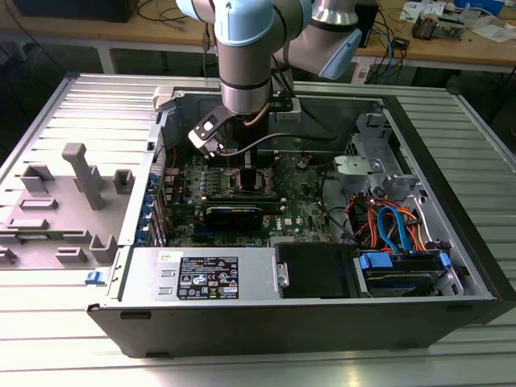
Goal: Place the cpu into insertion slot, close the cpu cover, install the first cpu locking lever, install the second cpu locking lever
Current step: 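Place the cpu into insertion slot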
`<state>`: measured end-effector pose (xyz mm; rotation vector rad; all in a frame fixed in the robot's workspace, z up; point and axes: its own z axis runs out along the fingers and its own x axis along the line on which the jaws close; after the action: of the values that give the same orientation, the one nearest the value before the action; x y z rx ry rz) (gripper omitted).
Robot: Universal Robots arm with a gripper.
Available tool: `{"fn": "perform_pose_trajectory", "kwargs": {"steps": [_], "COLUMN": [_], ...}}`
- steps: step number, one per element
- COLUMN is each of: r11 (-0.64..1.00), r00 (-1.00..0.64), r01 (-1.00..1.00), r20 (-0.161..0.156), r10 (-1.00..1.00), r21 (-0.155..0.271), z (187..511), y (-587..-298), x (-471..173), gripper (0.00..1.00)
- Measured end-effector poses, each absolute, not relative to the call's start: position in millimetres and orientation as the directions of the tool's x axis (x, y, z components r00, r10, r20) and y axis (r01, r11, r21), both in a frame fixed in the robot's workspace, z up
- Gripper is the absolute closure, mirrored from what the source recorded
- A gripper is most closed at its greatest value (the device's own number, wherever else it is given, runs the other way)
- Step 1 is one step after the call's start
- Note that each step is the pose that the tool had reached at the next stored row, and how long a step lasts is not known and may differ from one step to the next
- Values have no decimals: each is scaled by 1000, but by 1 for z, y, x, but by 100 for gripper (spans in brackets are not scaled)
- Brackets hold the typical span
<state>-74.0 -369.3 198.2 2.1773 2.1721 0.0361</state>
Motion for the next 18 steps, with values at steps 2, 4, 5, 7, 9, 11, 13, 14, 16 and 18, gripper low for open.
{"fn": "perform_pose_trajectory", "kwargs": {"steps": [2, 4, 5, 7, 9, 11, 13, 14, 16, 18], "r11": [-2, -1, -1, -2, -1, -1, -1, -1, -1, -1], "r00": [3, 3, 3, 3, 3, 3, 3, 3, 3, 3], "r01": [998, 998, 998, 998, 998, 998, 998, 998, 998, 998], "r20": [-29, -29, -29, -29, -29, -29, -29, -29, -29, -29], "r10": [1000, 1000, 1000, 1000, 1000, 1000, 1000, 1000, 1000, 1000], "r21": [63, 63, 63, 63, 63, 63, 63, 63, 64, 64], "z": [198, 198, 198, 198, 198, 198, 198, 198, 198, 198], "y": [-369, -369, -369, -369, -369, -369, -369, -369, -369, -369], "x": [-74, -74, -74, -74, -74, -74, -74, -74, -74, -74], "gripper": [46, 46, 46, 46, 46, 46, 46, 46, 45, 38]}}
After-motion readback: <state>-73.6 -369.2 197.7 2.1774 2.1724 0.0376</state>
